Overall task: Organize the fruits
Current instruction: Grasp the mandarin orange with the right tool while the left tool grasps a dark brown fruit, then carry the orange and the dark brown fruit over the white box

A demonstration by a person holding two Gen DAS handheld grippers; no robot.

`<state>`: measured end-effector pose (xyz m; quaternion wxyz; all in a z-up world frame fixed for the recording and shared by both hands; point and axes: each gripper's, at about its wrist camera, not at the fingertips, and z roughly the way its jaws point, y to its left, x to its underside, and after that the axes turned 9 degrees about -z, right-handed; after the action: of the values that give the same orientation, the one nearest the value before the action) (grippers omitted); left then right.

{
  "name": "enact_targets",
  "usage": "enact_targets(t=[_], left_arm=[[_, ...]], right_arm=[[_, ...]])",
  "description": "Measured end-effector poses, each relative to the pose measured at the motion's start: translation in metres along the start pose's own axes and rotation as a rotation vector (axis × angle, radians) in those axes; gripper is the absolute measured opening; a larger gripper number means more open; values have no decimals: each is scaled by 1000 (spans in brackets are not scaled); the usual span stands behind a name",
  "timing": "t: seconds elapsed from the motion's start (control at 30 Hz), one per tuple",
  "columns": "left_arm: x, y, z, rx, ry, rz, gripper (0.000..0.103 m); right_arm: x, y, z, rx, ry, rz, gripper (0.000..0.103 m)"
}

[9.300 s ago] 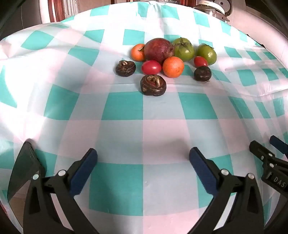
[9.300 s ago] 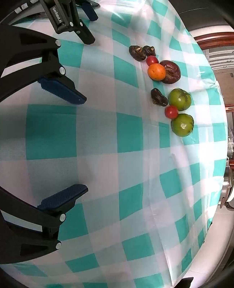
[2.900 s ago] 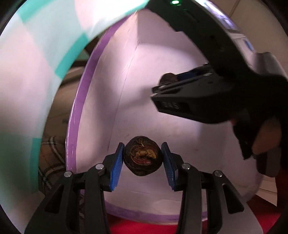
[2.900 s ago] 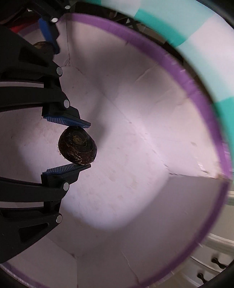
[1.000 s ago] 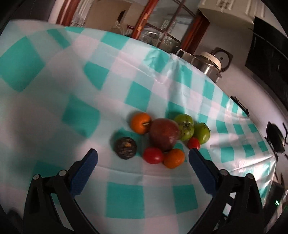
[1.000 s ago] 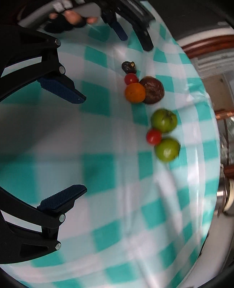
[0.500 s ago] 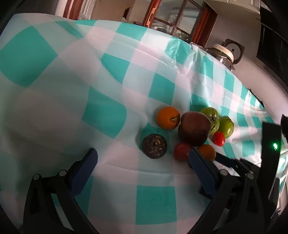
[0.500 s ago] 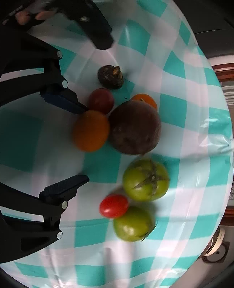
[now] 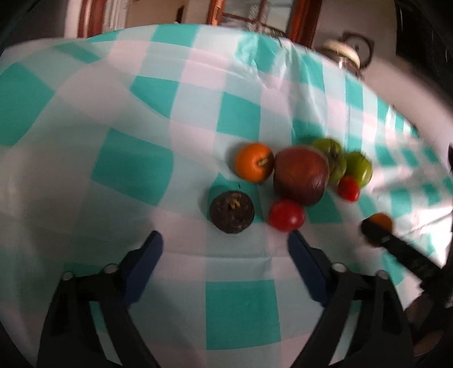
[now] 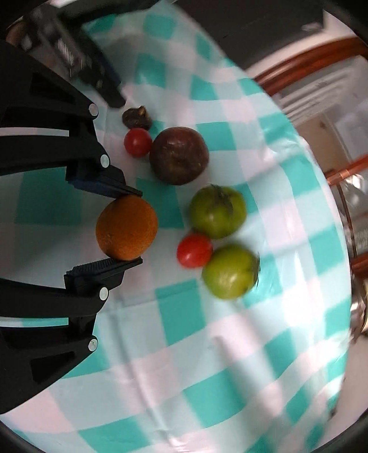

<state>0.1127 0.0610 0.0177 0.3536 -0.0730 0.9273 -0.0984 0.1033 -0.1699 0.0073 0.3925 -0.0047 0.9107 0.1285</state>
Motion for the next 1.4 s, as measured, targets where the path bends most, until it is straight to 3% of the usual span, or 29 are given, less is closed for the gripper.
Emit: enact_targets(t=[0.13, 0.33, 0.4, 0.43, 0.6, 0.77, 0.87, 0.97, 1.07, 1.27, 1.4], left_arm=[[-4, -2, 15, -28, 55, 20, 68], [-22, -12, 36, -48, 62, 61, 65], [-26, -19, 42, -60, 67, 84, 55], [-26, -20, 43, -62, 63, 87, 42], [-16, -7, 18, -51, 20, 50, 41], [17, 6, -35, 62, -27, -51, 40], [44, 6, -53, 113, -26, -67, 40], [48, -3, -60, 170, -36, -55, 40], [48, -5, -64, 169, -67, -40, 40], [45, -3, -57, 172, -30, -73, 40], [48, -6, -63, 156, -53, -44, 40]], right_arm=[[1, 1, 0, -36, 6, -23, 40], [8, 2, -2, -70, 16, 6, 41], [7, 2, -2, -77, 15, 8, 41], [8, 1, -3, -81, 15, 11, 41], [7, -2, 0, -95, 11, 29, 41], [6, -4, 0, -99, -1, 40, 41], [6, -4, 0, -104, 0, 38, 41], [6, -4, 1, -115, -2, 40, 40], [5, -4, 3, -126, -6, 39, 40], [4, -6, -1, -151, -34, 45, 40], [11, -7, -18, -114, -89, 67, 40]])
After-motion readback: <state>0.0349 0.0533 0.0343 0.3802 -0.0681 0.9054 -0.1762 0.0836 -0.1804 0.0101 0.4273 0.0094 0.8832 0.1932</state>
